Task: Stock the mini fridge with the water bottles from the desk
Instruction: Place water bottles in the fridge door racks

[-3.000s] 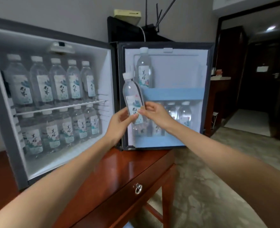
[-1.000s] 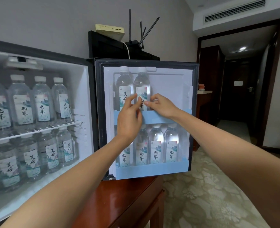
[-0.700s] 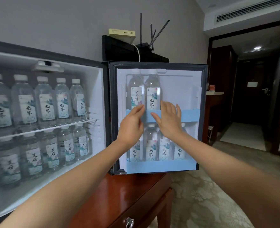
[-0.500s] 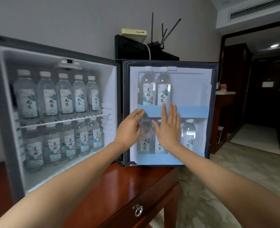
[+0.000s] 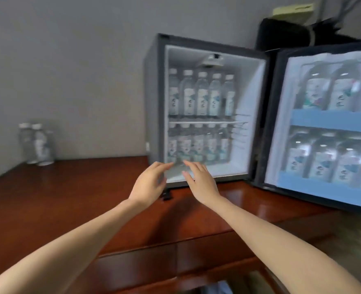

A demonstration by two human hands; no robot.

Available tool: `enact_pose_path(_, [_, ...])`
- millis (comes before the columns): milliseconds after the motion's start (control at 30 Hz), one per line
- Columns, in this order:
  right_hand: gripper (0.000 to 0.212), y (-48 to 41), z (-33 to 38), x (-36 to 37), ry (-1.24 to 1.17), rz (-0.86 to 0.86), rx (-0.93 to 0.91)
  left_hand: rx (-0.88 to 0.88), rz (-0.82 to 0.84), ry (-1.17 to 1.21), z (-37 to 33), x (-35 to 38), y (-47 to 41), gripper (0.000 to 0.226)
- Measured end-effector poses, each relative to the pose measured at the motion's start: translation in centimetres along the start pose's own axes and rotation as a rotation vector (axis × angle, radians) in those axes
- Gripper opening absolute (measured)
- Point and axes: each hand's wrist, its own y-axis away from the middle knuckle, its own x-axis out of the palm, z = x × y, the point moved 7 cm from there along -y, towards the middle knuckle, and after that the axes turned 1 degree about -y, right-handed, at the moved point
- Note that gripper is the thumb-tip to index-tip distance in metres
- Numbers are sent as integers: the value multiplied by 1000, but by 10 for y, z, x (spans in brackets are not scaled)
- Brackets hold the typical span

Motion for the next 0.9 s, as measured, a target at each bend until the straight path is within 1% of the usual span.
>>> enact_pose_path(100, [16, 9, 60, 77, -405, 132, 45, -296, -95, -32, 72, -55, 69, 42])
enact_pose_path(133, [13, 12, 81, 100, -524, 160, 64, -379, -124, -46, 92, -72, 91, 42])
enact_pose_path(200, [22, 17, 123, 142, -710, 234, 78, -548, -165, -28, 126, -106, 131, 42])
enact_pose_path(267, [25, 21, 162, 178, -844, 329, 106, -702, -149, 70, 151, -130, 161, 40])
enact_pose_path(300, [24, 23, 178, 194, -885, 373, 123, -751, -131, 129, 160, -139, 173, 40])
enact_pose_path(367, [19, 23, 204, 218, -916, 440, 137, -794, -133, 190, 172, -158, 188, 40])
enact_pose_path(467, [14, 13, 225, 241, -943, 472, 143, -856, -242, 205, 190, -187, 206, 39])
enact_pose_path(533, [14, 4, 228, 251, -938, 464, 168, -896, -317, 202, 203, -198, 214, 38])
enact_pose_path(633, [14, -10, 226, 263, -950, 444, 207, -898, -382, 185, 215, -204, 216, 38])
enact_pose_path(833, [8, -38, 230, 288, -970, 420, 208, -907, -493, 144, 245, -213, 200, 42])
enact_pose_path(900, [10, -48, 233, 298, -977, 423, 205, -905, -525, 143, 259, -215, 192, 45])
